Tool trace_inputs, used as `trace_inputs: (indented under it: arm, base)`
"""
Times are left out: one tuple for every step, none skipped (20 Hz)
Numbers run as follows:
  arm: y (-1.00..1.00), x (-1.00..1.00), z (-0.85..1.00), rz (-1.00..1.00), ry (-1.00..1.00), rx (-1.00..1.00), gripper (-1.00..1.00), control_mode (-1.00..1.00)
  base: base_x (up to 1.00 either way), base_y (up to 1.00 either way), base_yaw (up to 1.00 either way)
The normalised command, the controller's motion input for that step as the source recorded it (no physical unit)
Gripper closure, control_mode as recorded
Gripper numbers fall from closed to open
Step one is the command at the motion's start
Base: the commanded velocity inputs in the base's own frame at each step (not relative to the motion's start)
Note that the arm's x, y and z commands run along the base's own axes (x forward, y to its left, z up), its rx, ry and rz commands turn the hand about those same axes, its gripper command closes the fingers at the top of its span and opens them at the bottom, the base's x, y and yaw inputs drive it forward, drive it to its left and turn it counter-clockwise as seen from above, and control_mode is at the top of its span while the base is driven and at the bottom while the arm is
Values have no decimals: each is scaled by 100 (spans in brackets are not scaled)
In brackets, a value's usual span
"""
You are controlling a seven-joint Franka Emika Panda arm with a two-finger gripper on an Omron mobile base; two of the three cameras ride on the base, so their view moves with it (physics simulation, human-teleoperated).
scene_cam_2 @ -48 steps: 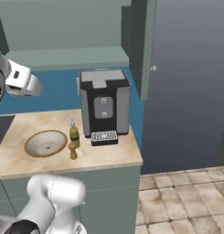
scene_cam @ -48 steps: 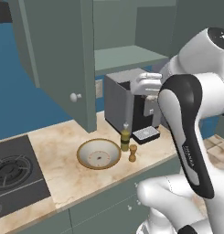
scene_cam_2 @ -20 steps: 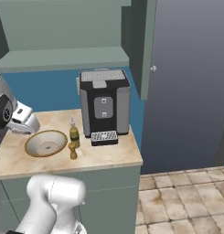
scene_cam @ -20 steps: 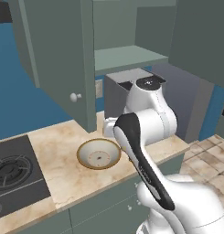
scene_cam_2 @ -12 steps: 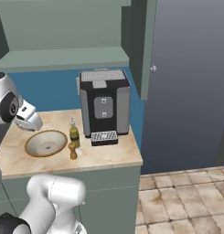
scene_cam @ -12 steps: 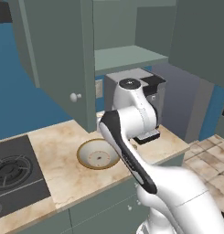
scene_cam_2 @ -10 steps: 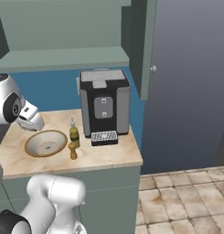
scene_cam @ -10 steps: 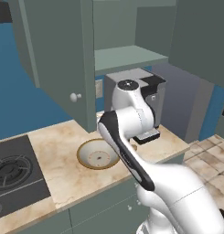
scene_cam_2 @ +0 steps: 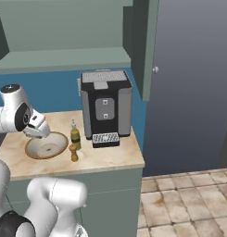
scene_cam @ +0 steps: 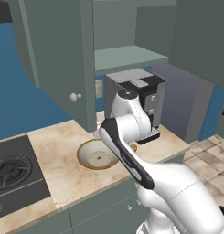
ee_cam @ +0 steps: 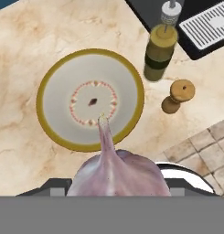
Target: Retrieve the bottle and the shaker from the cabinet and place them next to the mixing bowl on the counter. Then add garlic from the fridge to the mixing bowl.
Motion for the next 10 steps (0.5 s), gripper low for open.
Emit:
trace_inputs:
  arm:
    - [15, 0, -27, 2, 0, 0, 100, -100]
    - [16, 0, -35, 0, 0, 0, 100, -100]
    - [17, 0, -42, 0, 0, 0, 100, -100]
    - [21, 1, -44, 0, 0, 0, 100, -100]
    - [27, 0, -33, 0, 0, 0, 100, -100]
    - [27, 0, -20, 0, 0, 0, 100, -100]
    - [26, 0, -14, 0, -1, 0, 100, -100]
    - [21, 0, -14, 0, -1, 0, 100, -100]
    - [18, 4, -15, 0, -1, 0, 100, -100]
    - [13, 20, -19, -1, 0, 0, 100, -100]
  base:
    - [0, 0, 0]
    - [0, 0, 0]
    - [0, 0, 0]
    - [0, 0, 0]
    - [0, 0, 0]
    - [0, 0, 0]
    - [0, 0, 0]
    - [0, 0, 0]
    - [0, 0, 0]
    - [0, 0, 0]
